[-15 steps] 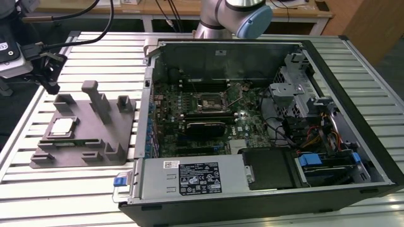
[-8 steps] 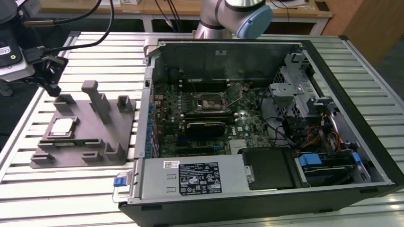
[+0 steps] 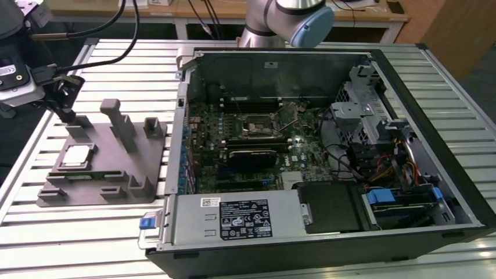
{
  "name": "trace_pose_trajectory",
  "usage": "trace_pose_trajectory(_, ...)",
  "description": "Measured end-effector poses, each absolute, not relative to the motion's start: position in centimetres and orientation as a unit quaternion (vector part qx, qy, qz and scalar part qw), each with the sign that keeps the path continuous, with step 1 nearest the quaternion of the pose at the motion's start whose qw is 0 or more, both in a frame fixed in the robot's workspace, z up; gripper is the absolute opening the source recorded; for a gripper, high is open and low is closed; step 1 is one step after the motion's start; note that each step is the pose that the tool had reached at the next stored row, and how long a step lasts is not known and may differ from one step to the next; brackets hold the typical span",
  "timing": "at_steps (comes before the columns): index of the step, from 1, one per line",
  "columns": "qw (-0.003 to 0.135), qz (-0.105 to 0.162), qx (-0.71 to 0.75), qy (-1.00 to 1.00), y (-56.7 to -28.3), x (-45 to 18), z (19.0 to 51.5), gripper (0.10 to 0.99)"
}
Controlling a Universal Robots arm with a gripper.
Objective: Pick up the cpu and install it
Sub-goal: 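Pick up the cpu and move it towards the insertion slot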
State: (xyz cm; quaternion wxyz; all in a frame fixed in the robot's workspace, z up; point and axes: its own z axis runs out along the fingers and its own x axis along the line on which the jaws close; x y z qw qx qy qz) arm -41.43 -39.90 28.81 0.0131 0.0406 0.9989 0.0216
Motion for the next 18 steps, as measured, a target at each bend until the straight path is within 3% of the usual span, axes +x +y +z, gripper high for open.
trace_pose_trajectory(18, 0.013, 0.022, 0.041, 0.999, -39.9, -42.6, 27.0, 0.106)
